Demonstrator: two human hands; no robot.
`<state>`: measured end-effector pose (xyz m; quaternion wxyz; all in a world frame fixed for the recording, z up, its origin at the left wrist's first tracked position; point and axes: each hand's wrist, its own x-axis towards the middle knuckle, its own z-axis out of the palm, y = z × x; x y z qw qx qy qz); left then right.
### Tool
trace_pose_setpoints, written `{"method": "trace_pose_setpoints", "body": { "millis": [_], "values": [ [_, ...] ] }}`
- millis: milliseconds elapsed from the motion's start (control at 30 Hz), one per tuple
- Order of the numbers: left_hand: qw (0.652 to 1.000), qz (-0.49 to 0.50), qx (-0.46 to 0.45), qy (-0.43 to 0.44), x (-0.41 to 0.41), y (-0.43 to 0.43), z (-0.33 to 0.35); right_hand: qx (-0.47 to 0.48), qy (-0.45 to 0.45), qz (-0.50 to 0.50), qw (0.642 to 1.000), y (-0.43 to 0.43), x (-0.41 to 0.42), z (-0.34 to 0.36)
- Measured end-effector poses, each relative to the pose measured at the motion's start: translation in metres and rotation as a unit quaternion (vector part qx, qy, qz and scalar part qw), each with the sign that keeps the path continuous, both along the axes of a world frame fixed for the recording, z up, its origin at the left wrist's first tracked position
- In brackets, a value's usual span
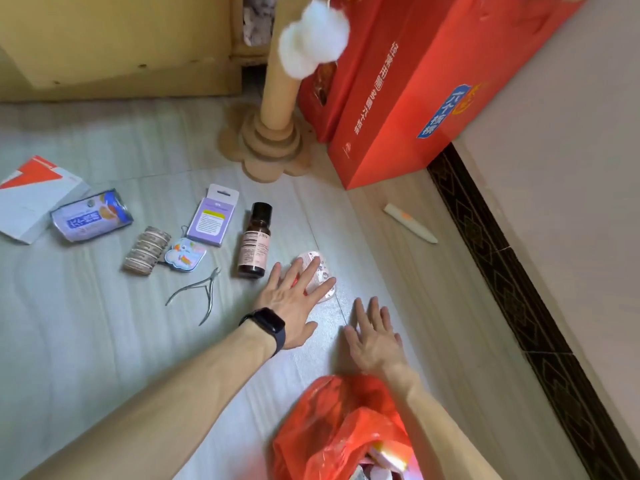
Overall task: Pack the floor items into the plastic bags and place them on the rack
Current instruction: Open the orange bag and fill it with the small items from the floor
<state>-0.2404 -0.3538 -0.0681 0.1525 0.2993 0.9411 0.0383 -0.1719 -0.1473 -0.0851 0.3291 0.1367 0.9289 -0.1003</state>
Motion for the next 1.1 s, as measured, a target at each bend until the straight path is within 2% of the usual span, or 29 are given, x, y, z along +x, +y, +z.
{"method": "trace_pose_setpoints", "body": {
  "millis": [133, 233, 367, 467, 533, 633, 767, 833, 900, 933, 967, 1033, 1100],
  "values": [
    [1.000, -0.010, -0.008, 0.005, -0.025, 0.011, -0.017, -0.007, 0.093, -0.006, 0.996, 0.019, -0.055, 0.011],
    [1.000, 0.003, -0.008, -0.013, -0.032, 0.004, -0.032, 0.024, 0.139, -0.052, 0.989, 0.043, -0.110, 0.022],
    [0.999, 0.031, 0.024, 0.011, -0.022, -0.002, -0.047, 0.063, 0.154, -0.059, 0.984, 0.069, -0.170, 0.024],
    [0.999, 0.021, 0.024, 0.013, -0.027, 0.007, -0.047, 0.088, 0.108, -0.069, 0.988, 0.084, -0.192, 0.018],
    [1.000, 0.014, 0.019, 0.008, -0.031, 0.017, -0.045, 0.112, 0.087, -0.072, 0.987, 0.089, -0.196, 0.009],
    [0.999, 0.036, 0.013, 0.011, -0.034, 0.030, -0.043, 0.159, 0.115, -0.040, 0.980, 0.086, -0.189, -0.005],
    [0.997, 0.060, 0.026, 0.030, -0.031, 0.043, -0.040, 0.152, 0.146, -0.063, 0.975, 0.058, -0.154, -0.021],
    [0.997, 0.069, 0.014, 0.030, -0.030, 0.047, -0.039, 0.118, 0.149, -0.056, 0.980, 0.041, -0.130, -0.023],
    [0.998, 0.060, -0.005, 0.027, -0.033, 0.044, -0.034, 0.012, 0.096, -0.122, 0.988, 0.028, -0.114, -0.013],
    [0.998, 0.050, -0.010, 0.023, -0.033, 0.039, -0.030, -0.086, 0.074, -0.207, 0.972, 0.023, -0.108, -0.002],
    [0.999, 0.036, -0.012, 0.018, -0.033, 0.031, -0.026, -0.202, 0.071, -0.320, 0.923, 0.019, -0.104, 0.010],
    [1.000, 0.018, -0.015, 0.007, -0.029, 0.007, -0.018, -0.377, 0.090, -0.493, 0.779, 0.012, -0.090, 0.045],
    [1.000, 0.022, -0.010, 0.006, -0.018, -0.018, -0.011, -0.467, 0.096, -0.543, 0.691, 0.006, -0.062, 0.081]
  ]
}}
